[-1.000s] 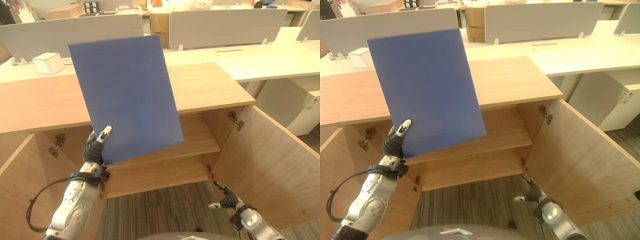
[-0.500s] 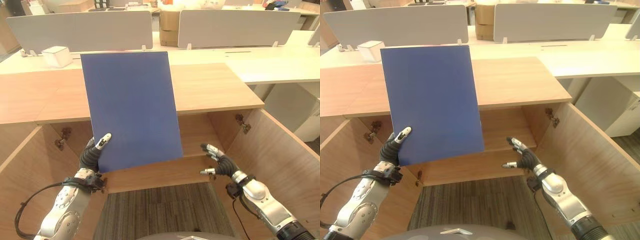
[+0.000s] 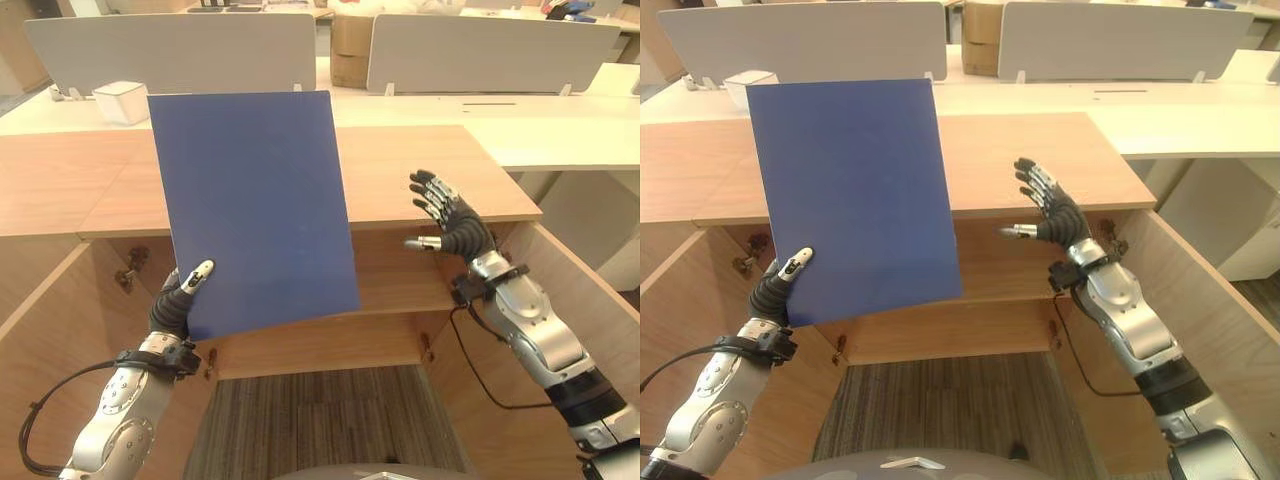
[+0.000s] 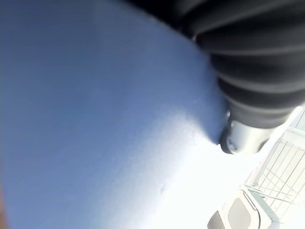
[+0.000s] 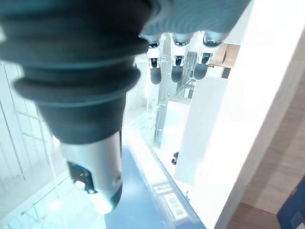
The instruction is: Put the empty folder in the office cabinet
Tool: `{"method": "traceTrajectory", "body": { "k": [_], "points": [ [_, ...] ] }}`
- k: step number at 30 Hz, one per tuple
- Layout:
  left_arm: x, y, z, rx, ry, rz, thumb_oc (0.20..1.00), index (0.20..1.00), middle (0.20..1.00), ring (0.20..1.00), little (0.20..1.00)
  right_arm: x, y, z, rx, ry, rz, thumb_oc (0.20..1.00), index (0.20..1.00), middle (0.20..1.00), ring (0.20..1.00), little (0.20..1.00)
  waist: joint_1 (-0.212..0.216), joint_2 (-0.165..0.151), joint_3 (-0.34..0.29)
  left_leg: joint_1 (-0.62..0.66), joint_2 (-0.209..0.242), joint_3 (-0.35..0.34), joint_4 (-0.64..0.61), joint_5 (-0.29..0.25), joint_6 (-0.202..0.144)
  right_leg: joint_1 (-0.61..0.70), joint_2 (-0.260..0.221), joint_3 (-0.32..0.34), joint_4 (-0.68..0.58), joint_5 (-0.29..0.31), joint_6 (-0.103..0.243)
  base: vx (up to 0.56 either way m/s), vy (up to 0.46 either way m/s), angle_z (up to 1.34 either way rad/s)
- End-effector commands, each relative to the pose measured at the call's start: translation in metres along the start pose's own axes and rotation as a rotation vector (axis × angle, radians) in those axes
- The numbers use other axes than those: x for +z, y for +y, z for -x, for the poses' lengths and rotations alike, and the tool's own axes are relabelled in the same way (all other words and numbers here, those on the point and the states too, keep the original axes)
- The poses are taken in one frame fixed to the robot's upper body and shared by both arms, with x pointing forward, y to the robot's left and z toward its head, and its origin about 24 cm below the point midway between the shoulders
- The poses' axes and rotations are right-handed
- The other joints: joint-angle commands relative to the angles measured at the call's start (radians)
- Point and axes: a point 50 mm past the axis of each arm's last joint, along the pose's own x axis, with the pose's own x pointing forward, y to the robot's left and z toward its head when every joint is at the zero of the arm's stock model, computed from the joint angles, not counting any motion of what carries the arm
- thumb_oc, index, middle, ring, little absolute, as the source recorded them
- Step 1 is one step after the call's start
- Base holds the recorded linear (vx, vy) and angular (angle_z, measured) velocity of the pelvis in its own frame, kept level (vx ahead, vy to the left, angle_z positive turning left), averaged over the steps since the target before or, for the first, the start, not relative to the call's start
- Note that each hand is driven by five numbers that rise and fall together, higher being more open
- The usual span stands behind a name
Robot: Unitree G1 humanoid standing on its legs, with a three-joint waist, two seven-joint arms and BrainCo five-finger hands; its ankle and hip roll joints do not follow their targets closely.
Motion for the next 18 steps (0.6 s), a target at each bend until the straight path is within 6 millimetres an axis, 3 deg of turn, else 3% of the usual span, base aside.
{"method": "traceTrajectory", "body": {
  "k": [1, 10, 18],
  "points": [
    [0.043, -0.013, -0.023, -0.155, -0.167, -0.132, 0.200, 0.200, 0.200, 0.200, 0.200, 0.026, -0.002, -0.020, 0.025, -0.131, -0.040, 1.000, 1.000, 1.000, 1.000, 1.000, 0.010, -0.033, -0.026, -0.020, 0.053, -0.059, -0.009, -0.024, -0.027, 0.042, -0.101, -0.004, 0.017, -0.011, 0.081, 0.00, 0.000, 0.00],
    [0.049, -0.025, -0.030, -0.272, -0.121, -0.194, 0.200, 0.200, 0.200, 0.200, 0.200, 0.020, 0.020, -0.049, 0.255, 0.011, -0.187, 1.000, 1.000, 1.000, 1.000, 1.000, 0.016, -0.043, -0.028, -0.022, 0.058, -0.053, -0.009, -0.015, -0.038, 0.034, -0.095, 0.001, 0.016, -0.006, 0.079, 0.00, 0.000, 0.00],
    [0.051, -0.032, -0.034, -0.355, -0.080, -0.241, 0.200, 0.200, 0.200, 0.200, 0.200, 0.018, 0.031, -0.056, 0.386, 0.130, -0.253, 1.000, 1.000, 1.000, 1.000, 1.000, 0.016, -0.049, -0.031, -0.024, 0.061, -0.049, -0.009, -0.009, -0.045, 0.032, -0.093, 0.000, 0.017, -0.005, 0.081, 0.00, 0.000, 0.00]
  ]
}}
